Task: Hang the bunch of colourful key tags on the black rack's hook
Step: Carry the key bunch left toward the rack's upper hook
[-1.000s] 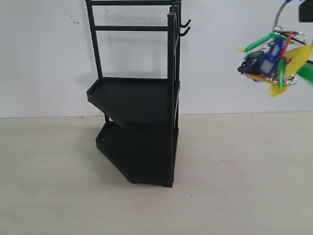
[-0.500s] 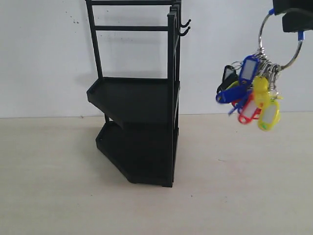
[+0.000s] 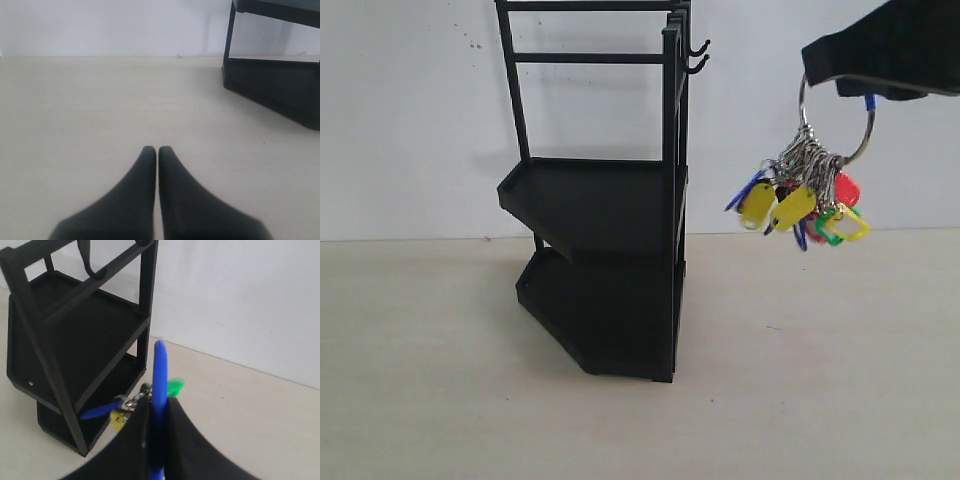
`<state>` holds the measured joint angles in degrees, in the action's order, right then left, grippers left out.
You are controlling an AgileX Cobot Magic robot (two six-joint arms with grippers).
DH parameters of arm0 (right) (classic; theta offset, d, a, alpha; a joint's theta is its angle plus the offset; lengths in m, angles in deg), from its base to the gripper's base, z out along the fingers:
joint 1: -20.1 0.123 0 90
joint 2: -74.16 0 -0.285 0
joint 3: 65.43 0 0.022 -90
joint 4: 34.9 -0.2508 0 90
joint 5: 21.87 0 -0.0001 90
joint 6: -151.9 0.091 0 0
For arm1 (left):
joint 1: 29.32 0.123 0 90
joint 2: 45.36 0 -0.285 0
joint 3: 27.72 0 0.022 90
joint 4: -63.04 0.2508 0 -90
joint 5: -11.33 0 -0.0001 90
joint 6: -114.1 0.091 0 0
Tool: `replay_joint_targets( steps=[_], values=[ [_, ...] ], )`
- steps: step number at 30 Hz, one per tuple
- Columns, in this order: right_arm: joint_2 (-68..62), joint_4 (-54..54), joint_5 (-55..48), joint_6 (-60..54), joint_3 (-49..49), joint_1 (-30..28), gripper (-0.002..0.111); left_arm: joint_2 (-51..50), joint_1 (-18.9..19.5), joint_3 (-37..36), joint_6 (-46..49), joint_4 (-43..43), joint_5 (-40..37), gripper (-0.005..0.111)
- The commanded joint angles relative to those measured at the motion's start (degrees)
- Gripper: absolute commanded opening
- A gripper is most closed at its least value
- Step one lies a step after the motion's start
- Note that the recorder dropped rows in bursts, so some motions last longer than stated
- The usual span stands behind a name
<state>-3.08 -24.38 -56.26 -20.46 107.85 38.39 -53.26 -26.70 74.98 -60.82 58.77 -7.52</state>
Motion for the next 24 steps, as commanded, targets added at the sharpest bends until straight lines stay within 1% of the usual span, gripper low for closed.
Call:
replay_joint_targets(
  steps=[1,6,9,13,19,24],
  values=[
    [-3.3,2.8,6.0,2.1,0.5,0.0,0.0,0.1,0.2,0.1,-0.6,-0.4,0.9,0.004],
    [-6.8,16.6,6.5,17.0,2.2,0.0,0.0,0.1,0.2,0.1,-0.6,-0.4,0.9,0.004],
    [-8.5,20.8,6.0,22.1,3.3,0.0,0.0,0.1,0.2,0.1,-0.6,-0.4,0.9,0.004],
    [-10.5,21.1,6.2,25.8,5.3,0.1,0.0,0.1,0.2,0.1,-0.6,-0.4,0.9,0.004],
    [-13.9,23.3,7.0,28.2,8.0,3.1,0.0,0.1,0.2,0.1,-0.6,-0.4,0.9,0.004],
    [-17.1,24.3,3.9,30.8,12.9,3.5,0.0,0.1,0.2,0.1,-0.6,-0.4,0.9,0.004]
  ],
)
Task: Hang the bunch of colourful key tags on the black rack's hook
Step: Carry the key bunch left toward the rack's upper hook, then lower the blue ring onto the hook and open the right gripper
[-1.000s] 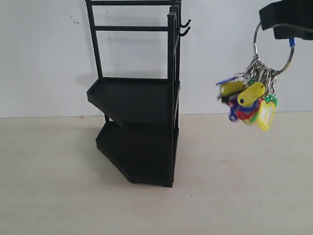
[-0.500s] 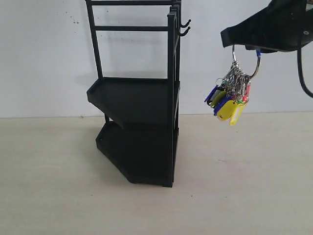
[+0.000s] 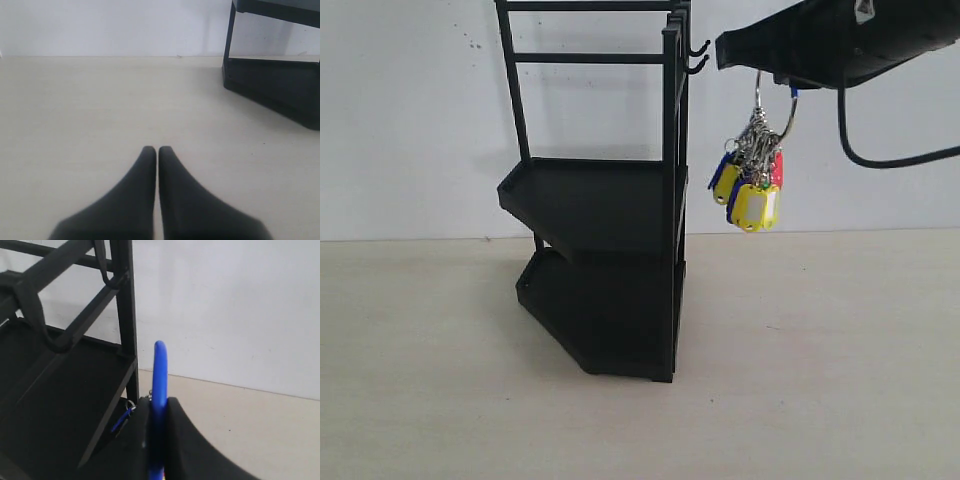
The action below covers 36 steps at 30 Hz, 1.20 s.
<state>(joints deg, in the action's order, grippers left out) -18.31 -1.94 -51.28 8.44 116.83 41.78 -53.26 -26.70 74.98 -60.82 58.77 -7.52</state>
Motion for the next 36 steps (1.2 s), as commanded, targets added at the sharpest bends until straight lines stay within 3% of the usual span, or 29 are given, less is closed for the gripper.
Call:
replay_joint_targets(
  steps=[1,9,36],
  values=[
    [-2.2,1.9,-1.4,1.9,4.6,0.1,0.0,0.1,0.2,0.1,-0.6,-0.4,0.9,0.004],
    [-4.0,2.1,-1.8,1.9,8.5,2.1,0.0,0.1,0.2,0.1,-0.6,-0.4,0.9,0.004],
    [-4.0,-2.3,-2.2,2.3,8.6,6.3,0.0,0.1,0.2,0.1,-0.6,-0.4,0.9,0.004]
  ],
)
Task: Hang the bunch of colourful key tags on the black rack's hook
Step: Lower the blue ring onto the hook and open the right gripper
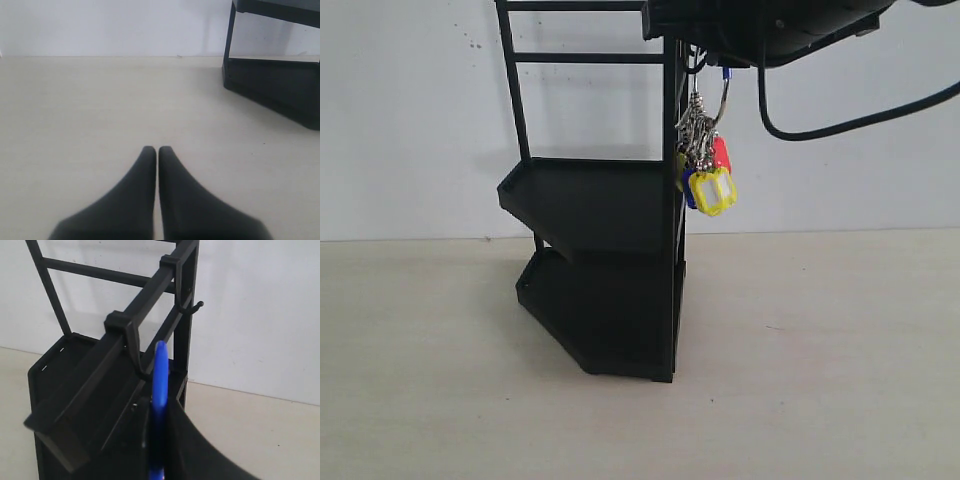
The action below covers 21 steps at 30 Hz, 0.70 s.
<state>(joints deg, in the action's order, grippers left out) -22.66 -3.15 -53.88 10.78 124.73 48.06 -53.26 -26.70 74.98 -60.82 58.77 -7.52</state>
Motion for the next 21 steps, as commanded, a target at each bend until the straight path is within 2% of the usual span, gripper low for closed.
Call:
replay_joint_targets(
  steps=[1,5,7,9,11,12,13,16,19,20,21],
  values=[
    [0.3,-1.3,0.3,0.0,0.7,0.1,0.0,0.1,0.2,0.1,-0.6,-0.4,0.9,0.004],
    [0.3,-4.0,0.3,-0.8,0.7,0.1,0.0,0.1,0.2,0.1,-0.6,-0.4,0.9,0.004],
    [0.3,-4.2,0.3,-1.0,0.7,0.1,0.003,0.1,0.2,0.1,-0.6,-0.4,0.9,0.004],
    [0.3,-4.3,0.3,-1.0,0.7,0.1,0.016,0.1,0.2,0.1,-0.6,-0.4,0.9,0.004],
    [0.3,-4.8,0.3,-1.0,0.7,0.1,0.037,0.1,0.2,0.1,-0.6,-0.4,0.9,0.004],
    [0.3,-5.0,0.3,-1.0,0.7,0.1,0.045,0.1,0.2,0.1,-0.6,-0.4,0.9,0.004],
    [0.3,-5.0,0.3,-1.0,0.7,0.1,0.047,0.1,0.2,0.1,-0.6,-0.4,0.9,0.004],
    [0.7,-5.0,-0.6,-1.0,0.7,0.1,0.047,0.1,0.2,0.1,-0.6,-0.4,0.9,0.004],
    [3.0,-5.0,-5.7,-1.0,0.7,0.1,0.046,0.1,0.2,0.1,-0.6,-0.4,0.9,0.004],
    [3.7,-4.7,-7.1,-1.1,0.7,0.1,0.044,0.1,0.2,0.1,-0.6,-0.4,0.9,0.004],
    [5.1,-3.7,-10.1,-2.1,0.7,0.1,0.035,0.1,0.2,0.1,-0.6,-0.4,0.9,0.004]
  ],
)
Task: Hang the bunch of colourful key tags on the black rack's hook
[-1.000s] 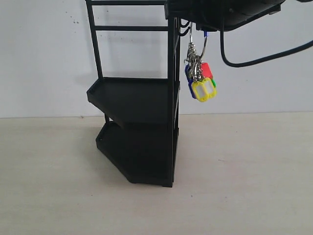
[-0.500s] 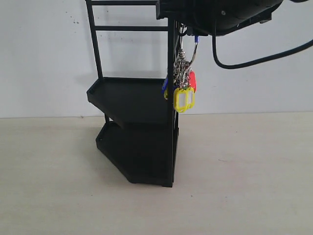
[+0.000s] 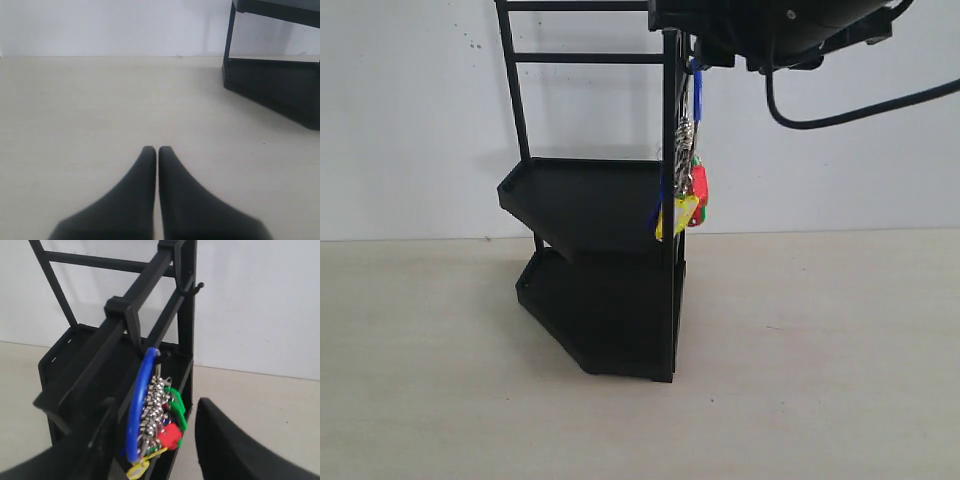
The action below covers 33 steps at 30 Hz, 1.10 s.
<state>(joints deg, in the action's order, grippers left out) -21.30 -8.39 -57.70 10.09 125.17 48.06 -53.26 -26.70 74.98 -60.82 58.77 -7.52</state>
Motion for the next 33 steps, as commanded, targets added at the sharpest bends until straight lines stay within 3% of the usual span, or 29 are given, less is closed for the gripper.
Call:
replay_joint_targets(
  steps=[1,3,7,14,23,28,33],
  values=[
    [5.1,2.2,-9.7,-4.4,0.3,0.1,0.017,0.1,0.2,0.1,-0.6,-0.4,0.9,0.004],
    [6.7,6.2,-16.2,-6.2,0.3,0.1,0.0,0.1,0.2,0.1,-0.6,-0.4,0.9,0.004],
    [11.4,12.6,-25.6,-5.9,-2.8,0.1,0.0,0.1,0.2,0.1,-0.6,-0.4,0.9,0.004],
    [24.0,13.9,-16.8,-2.3,-20.1,0.1,0.0,0.1,0.2,0.1,-0.6,-0.4,0.9,0.004],
    [38.2,13.0,2.9,6.7,-56.8,0.1,0.0,0.1,0.2,0.1,-0.6,-0.4,0.9,0.004],
    [40.4,12.2,5.4,7.0,-67.3,0.1,0.0,0.1,0.2,0.1,-0.6,-0.4,0.9,0.004],
    [40.4,12.2,5.4,7.0,-71.7,0.1,0.0,0.1,0.2,0.1,-0.6,-0.4,0.9,0.004]
  ],
)
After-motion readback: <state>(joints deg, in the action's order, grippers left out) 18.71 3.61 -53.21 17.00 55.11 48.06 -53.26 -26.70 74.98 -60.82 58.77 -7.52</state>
